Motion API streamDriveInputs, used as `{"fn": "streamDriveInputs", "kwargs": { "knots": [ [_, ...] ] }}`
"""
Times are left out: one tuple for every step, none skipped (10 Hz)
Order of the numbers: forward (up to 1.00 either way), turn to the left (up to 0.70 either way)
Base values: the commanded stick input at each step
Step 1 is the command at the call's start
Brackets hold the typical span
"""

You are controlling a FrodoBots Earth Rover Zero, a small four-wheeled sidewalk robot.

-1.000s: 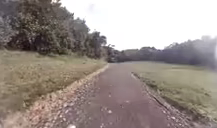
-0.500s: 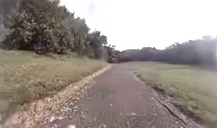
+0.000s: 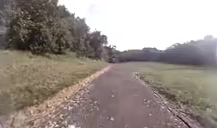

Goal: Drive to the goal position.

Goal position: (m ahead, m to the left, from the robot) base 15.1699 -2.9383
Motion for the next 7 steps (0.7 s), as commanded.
{"fn": "streamDriveInputs", "kwargs": {
  "knots": [
    [0.7,-0.32],
    [0.7,-0.32],
    [0.7,-0.32],
    [0.7,-0.31],
    [0.7,-0.28],
    [0.7,-0.1],
    [0.7,0.0]
  ]
}}
